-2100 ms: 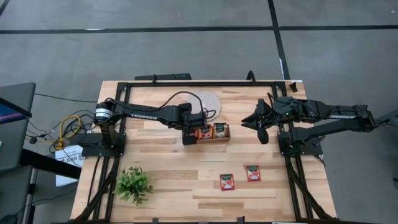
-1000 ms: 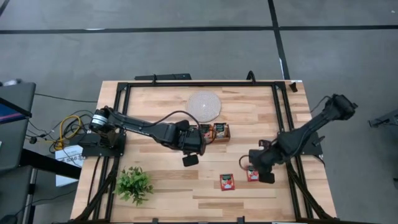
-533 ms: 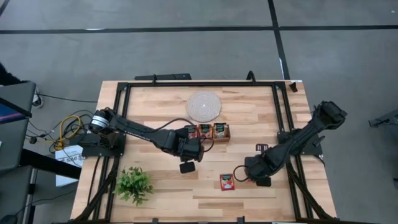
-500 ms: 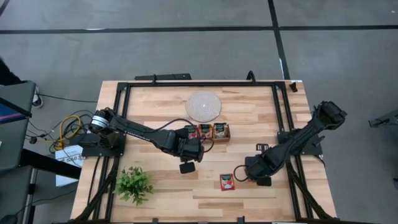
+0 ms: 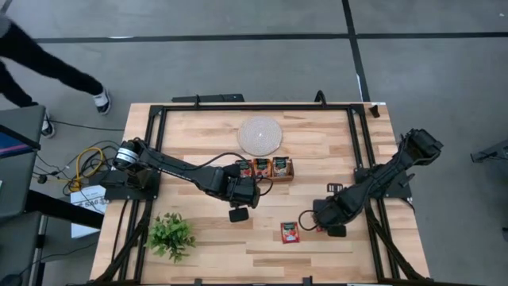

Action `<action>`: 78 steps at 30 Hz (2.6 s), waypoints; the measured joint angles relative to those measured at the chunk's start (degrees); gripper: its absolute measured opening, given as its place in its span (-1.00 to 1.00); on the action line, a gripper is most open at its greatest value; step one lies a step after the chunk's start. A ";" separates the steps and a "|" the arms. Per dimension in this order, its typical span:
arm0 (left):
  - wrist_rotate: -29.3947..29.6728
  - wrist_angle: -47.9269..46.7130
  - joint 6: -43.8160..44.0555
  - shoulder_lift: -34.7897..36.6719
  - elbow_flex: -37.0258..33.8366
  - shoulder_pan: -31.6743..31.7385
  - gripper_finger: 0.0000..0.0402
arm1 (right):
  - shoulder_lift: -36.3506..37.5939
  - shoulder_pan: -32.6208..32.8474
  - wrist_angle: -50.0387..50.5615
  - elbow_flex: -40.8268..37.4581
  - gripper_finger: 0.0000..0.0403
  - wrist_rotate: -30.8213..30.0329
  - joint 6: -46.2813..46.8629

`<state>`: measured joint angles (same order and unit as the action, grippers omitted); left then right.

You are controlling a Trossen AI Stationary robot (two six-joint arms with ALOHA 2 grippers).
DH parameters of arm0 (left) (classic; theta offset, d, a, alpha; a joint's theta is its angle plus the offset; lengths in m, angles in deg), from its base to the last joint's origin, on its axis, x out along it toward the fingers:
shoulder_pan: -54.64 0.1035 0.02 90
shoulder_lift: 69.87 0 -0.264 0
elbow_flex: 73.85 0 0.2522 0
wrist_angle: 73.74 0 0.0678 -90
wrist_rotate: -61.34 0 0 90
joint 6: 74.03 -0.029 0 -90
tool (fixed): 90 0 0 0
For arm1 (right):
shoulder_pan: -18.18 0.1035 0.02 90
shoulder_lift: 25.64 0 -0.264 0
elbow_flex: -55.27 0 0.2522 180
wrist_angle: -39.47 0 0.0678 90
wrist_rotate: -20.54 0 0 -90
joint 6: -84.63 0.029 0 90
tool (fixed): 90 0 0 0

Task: Pick & Place Tea
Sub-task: Put the red tea bag into the left section of the wooden organizer

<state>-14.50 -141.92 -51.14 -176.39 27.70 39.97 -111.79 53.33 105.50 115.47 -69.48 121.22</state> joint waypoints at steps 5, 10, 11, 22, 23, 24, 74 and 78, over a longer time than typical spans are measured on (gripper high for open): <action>0.41 0.02 -0.04 0.00 0.00 0.02 -0.57 | 0.21 0.55 -0.27 0.00 -0.38 -0.35 -2.39; 1.08 0.01 -0.07 0.00 0.00 0.02 -0.57 | 0.35 -0.26 1.22 0.00 -0.36 -0.01 -1.71; 1.08 0.04 -0.07 0.00 0.00 0.02 -0.57 | 0.35 -0.55 1.26 0.00 -0.37 0.05 -1.69; 2.31 0.05 -0.11 0.01 0.00 0.02 -0.57 | 0.35 -1.89 -4.29 -1.50 -0.29 0.05 -5.48; 2.54 -0.07 -0.11 0.01 0.00 0.02 -0.57 | 0.35 -1.89 -5.32 -2.17 -0.29 0.05 -5.48; 2.64 -0.24 -0.11 0.02 0.00 0.02 -0.57 | 0.35 -1.89 -6.34 -2.81 -0.29 0.04 -5.27; 4.14 -0.69 -0.13 0.02 0.00 0.03 -0.57 | -0.83 -8.12 -7.83 -7.19 -1.00 4.62 -2.46; 4.14 -0.69 -0.35 0.02 0.00 0.04 -0.57 | -0.25 -7.17 -6.74 -6.27 -1.00 2.96 -2.49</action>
<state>-10.36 -142.62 -51.49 -176.37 27.70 40.01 -112.04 46.16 98.76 109.20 -66.52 118.73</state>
